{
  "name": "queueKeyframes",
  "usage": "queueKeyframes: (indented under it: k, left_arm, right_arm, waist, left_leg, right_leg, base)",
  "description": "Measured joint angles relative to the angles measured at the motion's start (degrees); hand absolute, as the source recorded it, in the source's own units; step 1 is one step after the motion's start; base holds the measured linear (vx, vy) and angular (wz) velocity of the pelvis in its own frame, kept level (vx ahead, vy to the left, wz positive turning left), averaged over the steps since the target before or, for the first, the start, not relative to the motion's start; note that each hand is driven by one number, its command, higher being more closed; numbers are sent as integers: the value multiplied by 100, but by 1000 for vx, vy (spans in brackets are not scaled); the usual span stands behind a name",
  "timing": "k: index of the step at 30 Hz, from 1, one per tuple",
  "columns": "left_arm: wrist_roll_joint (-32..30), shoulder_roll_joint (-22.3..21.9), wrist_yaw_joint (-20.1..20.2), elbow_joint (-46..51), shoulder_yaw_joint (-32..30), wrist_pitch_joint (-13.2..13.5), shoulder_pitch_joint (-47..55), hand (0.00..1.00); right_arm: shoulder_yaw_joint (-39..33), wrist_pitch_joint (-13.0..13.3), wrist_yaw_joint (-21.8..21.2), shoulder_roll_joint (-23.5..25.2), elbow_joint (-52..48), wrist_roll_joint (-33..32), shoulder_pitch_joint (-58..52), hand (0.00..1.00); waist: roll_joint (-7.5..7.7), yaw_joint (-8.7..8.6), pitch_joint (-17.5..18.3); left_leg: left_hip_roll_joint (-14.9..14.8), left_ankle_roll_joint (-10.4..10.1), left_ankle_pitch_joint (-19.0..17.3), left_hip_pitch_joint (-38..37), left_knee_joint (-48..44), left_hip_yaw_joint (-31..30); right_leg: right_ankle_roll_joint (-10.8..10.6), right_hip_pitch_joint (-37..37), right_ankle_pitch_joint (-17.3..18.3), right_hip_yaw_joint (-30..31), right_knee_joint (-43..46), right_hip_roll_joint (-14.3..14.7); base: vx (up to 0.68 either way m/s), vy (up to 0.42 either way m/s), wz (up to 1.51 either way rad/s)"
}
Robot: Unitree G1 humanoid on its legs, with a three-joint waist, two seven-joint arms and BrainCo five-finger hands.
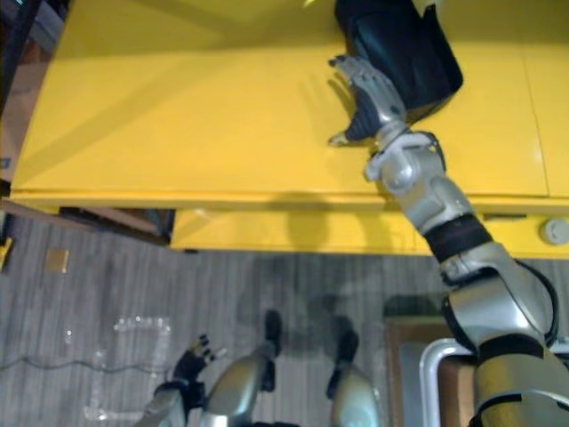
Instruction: Walk over and take plastic housings, then place them on the shelf
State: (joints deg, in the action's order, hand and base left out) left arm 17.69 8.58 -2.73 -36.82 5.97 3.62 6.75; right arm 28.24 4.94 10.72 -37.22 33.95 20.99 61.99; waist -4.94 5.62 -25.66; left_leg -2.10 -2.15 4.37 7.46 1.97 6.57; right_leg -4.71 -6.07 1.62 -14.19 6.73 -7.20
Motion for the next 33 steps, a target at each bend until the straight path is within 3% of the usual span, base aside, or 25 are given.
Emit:
queueKeyframes:
  k: [4, 6, 9, 11, 14, 18, 22, 25, 27, 30, 32, 33]
  left_arm:
    - [41, 1, -10, 29, 89, 0, -5, 0]
    - [41, 2, -13, 39, 96, 1, -5, 0]
    - [43, 2, -18, 45, 106, 6, -6, 0]
    - [43, 1, -32, 32, 118, 17, -6, 0]
    - [45, -12, -47, 44, 159, 58, -17, 0]
    - [50, -12, -49, 70, 193, 61, -17, 0]
    - [53, -11, -48, 80, 200, 37, -16, 0]
    - [52, -11, -46, 82, 198, -7, -15, 0]
    - [51, -11, -45, 82, 197, -10, -15, 0]
    - [53, -11, -46, 93, 195, -16, -14, 0]
    - [54, -11, -49, 93, 194, -39, -1, 0]
    - [59, -11, -51, 93, 194, -40, 7, 0]
  right_arm:
    - [-284, -323, 65, 2, 298, -118, 120, 0]
    - [-447, -238, 121, 2, 523, -128, 136, 0]
    - [-591, 284, 680, 0, 719, -221, 133, 0]
    - [-690, 829, 1240, -1, 706, -210, 115, 0]
    - [-947, 1381, 1864, -1, 257, -187, 50, 0]
    - [-1502, 1854, 2411, -4, -737, -150, -23, 0]
    - [-1582, 1906, 2382, -40, -1214, -215, -114, 0]
    - [-1584, 1865, 2146, -41, -1526, -387, -217, 0]
    - [-1586, 1683, 1995, -41, -1634, -411, -242, 0]
    - [-1648, 821, 1088, -173, -1726, -381, -319, 0]
    - [-1520, 44, 337, -487, -1646, -193, -335, 0]
    - [-1480, -105, 180, -580, -1576, -181, -335, 0]
  waist:
    - [-70, 16, -104]
    - [-74, 24, -106]
    - [-77, 17, -107]
    - [-85, -8, -111]
    - [-89, -15, -113]
    - [-89, -31, -113]
    - [-89, -52, -113]
    - [-89, -99, -113]
    - [-89, -141, -113]
    - [-89, -173, -113]
    - [-88, -171, -114]
    - [-87, -171, -114]
  left_leg:
    - [-5, 0, 0, 15, -32, 2]
    - [-5, 0, 0, 26, -34, 4]
    - [-5, 8, 8, 62, -35, 19]
    - [-10, 9, 9, 61, -34, 25]
    - [-25, 8, 8, 66, -31, 24]
    - [-20, 8, 7, 66, -31, 25]
    - [-12, 8, 7, 66, -32, 26]
    - [-12, 8, 8, 65, -34, 25]
    - [-12, 9, 8, 61, -38, 27]
    - [-13, 9, 8, 57, -36, 58]
    - [-14, 9, 8, 58, -28, 107]
    - [-14, 9, 8, 57, -25, 124]
  right_leg:
    - [2, -13, 1, 1, 34, -2]
    - [4, -34, 2, 6, 50, -6]
    - [3, -91, 2, 24, 73, -10]
    - [3, -96, 2, 30, 73, -8]
    - [5, -108, 3, 30, 72, -9]
    - [9, -111, 5, 30, 72, -23]
    - [9, -111, 6, 30, 72, -31]
    - [9, -111, 6, 31, 79, -33]
    - [9, -112, 6, 34, 90, -36]
    - [9, -151, 6, 70, 129, -38]
    - [9, -195, 6, 121, 158, -39]
    - [8, -201, 5, 134, 158, -39]
  base:
    - [0, 0, 0]
    - [-2, 3, -2]
    - [1, 4, -3]
    - [0, 0, 0]
    - [0, 0, 0]
    - [0, 0, 0]
    - [0, 0, 0]
    - [0, 0, 0]
    - [0, 0, 0]
    - [-2, 5, -5]
    - [-1, 8, -10]
    - [6, 8, -11]
